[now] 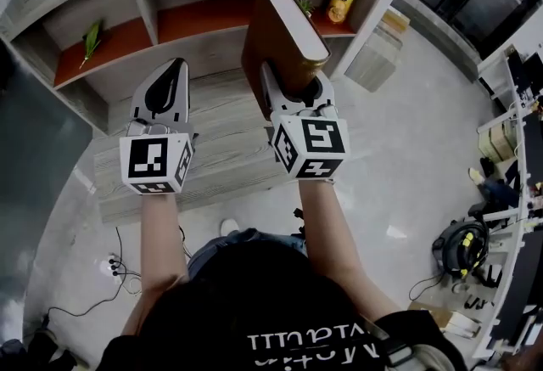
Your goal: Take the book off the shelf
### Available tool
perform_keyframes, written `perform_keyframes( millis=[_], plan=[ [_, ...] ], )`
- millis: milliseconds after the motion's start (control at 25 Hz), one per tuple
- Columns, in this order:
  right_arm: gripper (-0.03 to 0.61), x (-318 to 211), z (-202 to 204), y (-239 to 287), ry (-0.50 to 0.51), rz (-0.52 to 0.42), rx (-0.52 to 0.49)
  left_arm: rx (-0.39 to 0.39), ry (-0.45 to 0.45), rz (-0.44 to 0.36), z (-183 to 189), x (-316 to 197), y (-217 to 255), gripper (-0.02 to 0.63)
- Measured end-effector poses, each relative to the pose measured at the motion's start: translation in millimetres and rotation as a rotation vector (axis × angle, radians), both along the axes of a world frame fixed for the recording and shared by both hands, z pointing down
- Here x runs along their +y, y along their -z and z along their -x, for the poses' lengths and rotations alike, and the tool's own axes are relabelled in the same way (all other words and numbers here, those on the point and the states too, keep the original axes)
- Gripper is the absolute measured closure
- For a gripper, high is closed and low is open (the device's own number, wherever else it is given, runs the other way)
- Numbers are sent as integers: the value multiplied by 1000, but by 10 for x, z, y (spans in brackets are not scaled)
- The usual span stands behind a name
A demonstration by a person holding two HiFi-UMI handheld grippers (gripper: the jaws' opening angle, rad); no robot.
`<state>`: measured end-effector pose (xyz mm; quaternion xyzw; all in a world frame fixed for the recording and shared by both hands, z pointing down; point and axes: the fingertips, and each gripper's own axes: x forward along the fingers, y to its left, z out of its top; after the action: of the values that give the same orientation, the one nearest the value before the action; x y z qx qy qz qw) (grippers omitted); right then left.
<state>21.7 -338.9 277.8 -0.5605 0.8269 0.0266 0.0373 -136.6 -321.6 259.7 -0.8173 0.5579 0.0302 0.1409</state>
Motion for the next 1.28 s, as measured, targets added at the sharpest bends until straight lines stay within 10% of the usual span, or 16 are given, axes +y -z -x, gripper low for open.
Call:
perform_keyframes(
  millis=[1280],
  plan=[
    [344, 68, -13, 217, 10, -62, 119, 1, -3, -31, -112, -33, 238, 603]
  ],
)
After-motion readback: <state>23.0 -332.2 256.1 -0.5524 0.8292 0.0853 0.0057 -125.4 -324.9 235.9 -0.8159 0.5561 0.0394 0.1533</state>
